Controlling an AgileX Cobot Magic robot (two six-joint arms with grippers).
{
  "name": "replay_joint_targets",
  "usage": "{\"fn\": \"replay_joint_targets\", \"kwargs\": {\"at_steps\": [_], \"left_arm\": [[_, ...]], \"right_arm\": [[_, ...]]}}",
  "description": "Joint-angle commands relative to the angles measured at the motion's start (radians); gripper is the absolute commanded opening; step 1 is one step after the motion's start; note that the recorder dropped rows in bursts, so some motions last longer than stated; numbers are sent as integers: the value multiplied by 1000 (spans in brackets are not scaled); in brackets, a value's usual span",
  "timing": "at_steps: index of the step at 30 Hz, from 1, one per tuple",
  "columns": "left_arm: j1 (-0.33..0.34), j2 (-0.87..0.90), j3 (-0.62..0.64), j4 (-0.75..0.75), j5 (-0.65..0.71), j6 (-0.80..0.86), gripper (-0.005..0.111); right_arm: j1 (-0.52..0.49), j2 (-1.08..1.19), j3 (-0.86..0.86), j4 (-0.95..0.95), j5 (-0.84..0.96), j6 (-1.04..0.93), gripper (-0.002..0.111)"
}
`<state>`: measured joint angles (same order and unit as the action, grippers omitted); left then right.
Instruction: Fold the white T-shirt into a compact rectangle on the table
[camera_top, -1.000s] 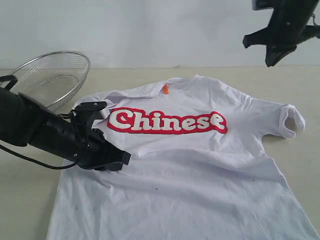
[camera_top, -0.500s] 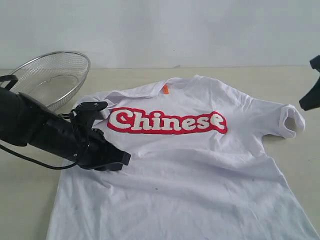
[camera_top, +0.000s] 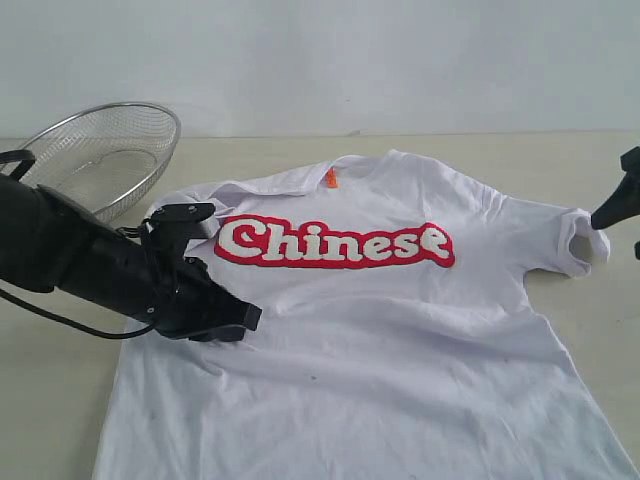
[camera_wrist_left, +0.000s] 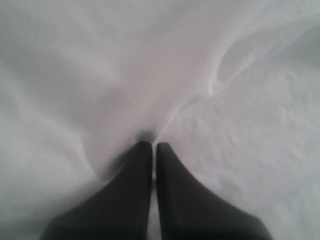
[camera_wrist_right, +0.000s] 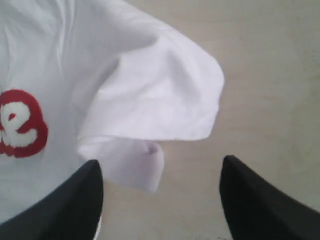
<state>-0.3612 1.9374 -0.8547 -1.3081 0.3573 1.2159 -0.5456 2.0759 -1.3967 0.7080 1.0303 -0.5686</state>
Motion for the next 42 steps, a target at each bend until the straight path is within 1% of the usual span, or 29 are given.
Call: {"fn": "replay_joint_targets", "kwargs": {"at_steps": [1, 8, 11, 13, 14, 18, 22, 23, 25, 27, 28, 31, 32, 33, 34, 35, 36, 38, 39, 40, 42], "left_arm": [[3, -1, 8, 19, -9, -4, 5], [3, -1, 8, 19, 5, -4, 5], [3, -1, 8, 19, 8, -4, 5], [3, -1, 8, 19, 9, -4, 5], [3, -1, 8, 19, 9, -4, 5], [3, -1, 8, 19, 12, -4, 5], [3, -1, 8, 19, 16, -4, 5], [3, -1, 8, 19, 16, -4, 5], [3, -1, 8, 19, 17, -4, 5], [3, -1, 8, 19, 17, -4, 5], [3, -1, 8, 19, 17, -4, 5], [3, -1, 8, 19, 17, -4, 5], [3, -1, 8, 19, 21, -4, 5], [3, -1, 8, 19, 31, -4, 5], [3, -1, 8, 19, 37, -4, 5], [3, -1, 8, 19, 37, -4, 5], [3, -1, 8, 19, 38, -4, 5], [3, -1, 8, 19, 38, -4, 5], [3, -1, 8, 19, 38, -4, 5], [3, -1, 8, 19, 38, -4, 5], [3, -1, 8, 19, 38, -4, 5]], "right_arm": [[-4, 47, 1, 1, -69, 25, 51], [-4, 129, -1, 102, -97, 17, 51], [-4, 161, -1, 180, -106, -14, 51], [-4, 171, -1, 257, -110, -66, 51], [-4, 175, -1, 346, -116, -123, 51], [-4, 180, -1, 486, -133, -197, 51], [-4, 180, -1, 494, -229, -208, 51], [-4, 180, -1, 499, -248, -217, 49], [-4, 180, -1, 499, -286, -219, 30], [-4, 180, -5, 507, -306, -258, 6], [-4, 180, -13, 507, -298, -260, 0], [-4, 180, -64, 498, -202, -260, 0], [-4, 180, -86, 476, -161, -260, 2], [-4, 180, -109, 443, -98, -260, 8], [-4, 180, -132, 404, -52, -257, 18], [-4, 180, -152, 372, -18, -239, 36], [-4, 180, -166, 350, -2, -216, 49], [-4, 180, -186, 309, 0, -127, 70], [-4, 180, -194, 295, 11, -107, 75], [-4, 180, -202, 290, 24, -108, 75], [-4, 180, -202, 290, 45, -108, 71]]}}
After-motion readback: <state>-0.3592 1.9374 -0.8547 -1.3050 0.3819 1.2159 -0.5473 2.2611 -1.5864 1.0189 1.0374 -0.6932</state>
